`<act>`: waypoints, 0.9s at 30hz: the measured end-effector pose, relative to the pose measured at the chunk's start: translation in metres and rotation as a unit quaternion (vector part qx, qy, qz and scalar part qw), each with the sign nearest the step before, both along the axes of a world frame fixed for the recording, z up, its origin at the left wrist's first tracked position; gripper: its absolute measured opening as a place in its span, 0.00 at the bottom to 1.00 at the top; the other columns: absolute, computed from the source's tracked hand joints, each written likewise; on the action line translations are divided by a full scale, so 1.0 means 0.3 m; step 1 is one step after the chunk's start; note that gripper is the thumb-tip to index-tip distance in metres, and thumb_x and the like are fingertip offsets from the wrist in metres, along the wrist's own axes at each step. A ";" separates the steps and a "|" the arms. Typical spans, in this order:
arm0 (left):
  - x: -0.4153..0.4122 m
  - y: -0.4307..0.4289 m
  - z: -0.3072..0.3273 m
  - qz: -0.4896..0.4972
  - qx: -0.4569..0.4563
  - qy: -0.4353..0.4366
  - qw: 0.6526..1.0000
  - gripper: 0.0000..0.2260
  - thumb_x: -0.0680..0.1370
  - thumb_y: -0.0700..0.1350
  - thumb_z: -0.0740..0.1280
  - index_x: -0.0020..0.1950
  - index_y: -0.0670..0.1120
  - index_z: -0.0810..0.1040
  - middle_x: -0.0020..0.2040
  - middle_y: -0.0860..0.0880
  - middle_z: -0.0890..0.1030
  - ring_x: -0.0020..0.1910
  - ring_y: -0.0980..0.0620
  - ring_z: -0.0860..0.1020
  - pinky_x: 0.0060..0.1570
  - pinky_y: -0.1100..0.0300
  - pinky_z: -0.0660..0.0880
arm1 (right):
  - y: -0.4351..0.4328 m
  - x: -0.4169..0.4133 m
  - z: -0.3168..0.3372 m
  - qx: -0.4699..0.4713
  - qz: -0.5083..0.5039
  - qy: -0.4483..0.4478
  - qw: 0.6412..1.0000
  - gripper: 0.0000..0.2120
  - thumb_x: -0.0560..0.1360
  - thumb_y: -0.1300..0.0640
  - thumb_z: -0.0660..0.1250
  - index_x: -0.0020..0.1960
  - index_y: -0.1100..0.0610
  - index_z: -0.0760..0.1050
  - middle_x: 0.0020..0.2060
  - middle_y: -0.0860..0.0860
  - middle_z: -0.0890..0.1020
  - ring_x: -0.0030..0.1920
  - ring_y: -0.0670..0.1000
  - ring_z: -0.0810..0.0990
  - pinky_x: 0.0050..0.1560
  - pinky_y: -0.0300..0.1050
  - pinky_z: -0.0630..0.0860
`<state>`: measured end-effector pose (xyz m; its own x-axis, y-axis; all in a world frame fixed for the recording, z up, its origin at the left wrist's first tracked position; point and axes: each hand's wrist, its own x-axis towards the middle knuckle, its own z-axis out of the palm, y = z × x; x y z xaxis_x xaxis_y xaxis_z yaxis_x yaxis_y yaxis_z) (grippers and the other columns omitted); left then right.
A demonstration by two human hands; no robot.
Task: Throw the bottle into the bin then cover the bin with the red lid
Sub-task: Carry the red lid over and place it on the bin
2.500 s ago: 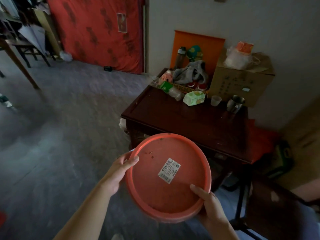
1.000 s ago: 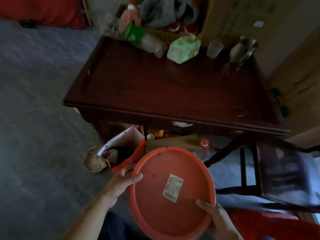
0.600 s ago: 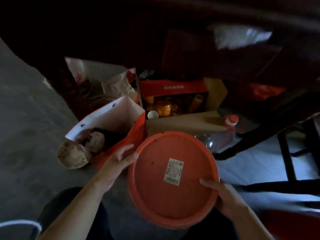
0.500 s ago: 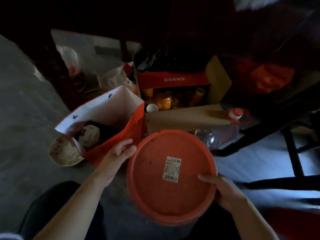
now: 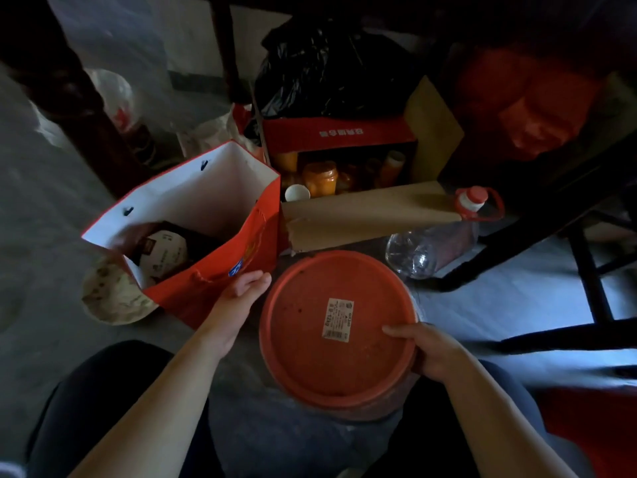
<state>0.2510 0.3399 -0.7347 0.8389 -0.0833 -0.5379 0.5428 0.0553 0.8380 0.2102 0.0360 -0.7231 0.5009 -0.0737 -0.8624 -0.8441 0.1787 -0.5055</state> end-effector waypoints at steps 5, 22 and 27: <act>0.000 -0.030 -0.033 0.006 -0.002 0.018 1.000 0.22 0.77 0.54 0.64 0.70 0.48 0.70 0.64 0.50 0.74 0.64 0.53 0.70 0.64 0.57 0.61 | -0.039 -0.005 0.001 -0.011 0.019 0.020 1.000 0.25 0.61 0.64 0.75 0.57 0.68 0.77 0.52 0.66 0.84 0.53 0.65 0.82 0.54 0.60 0.78; -0.027 -0.126 -0.108 -0.023 0.076 0.020 0.997 0.20 0.77 0.52 0.66 0.66 0.45 0.74 0.61 0.48 0.77 0.63 0.52 0.73 0.59 0.59 0.65 | -0.062 -0.038 -0.024 -0.401 0.200 -0.044 0.893 0.25 0.68 0.55 0.74 0.60 0.56 0.67 0.46 0.53 0.79 0.38 0.52 0.79 0.34 0.45 0.76; -0.032 -0.133 -0.117 -0.037 0.098 0.020 0.994 0.22 0.76 0.55 0.67 0.67 0.46 0.74 0.64 0.48 0.77 0.65 0.50 0.73 0.61 0.57 0.66 | -0.066 -0.060 -0.036 -0.426 0.223 -0.040 0.876 0.30 0.69 0.53 0.73 0.67 0.54 0.67 0.54 0.58 0.78 0.42 0.54 0.79 0.35 0.42 0.73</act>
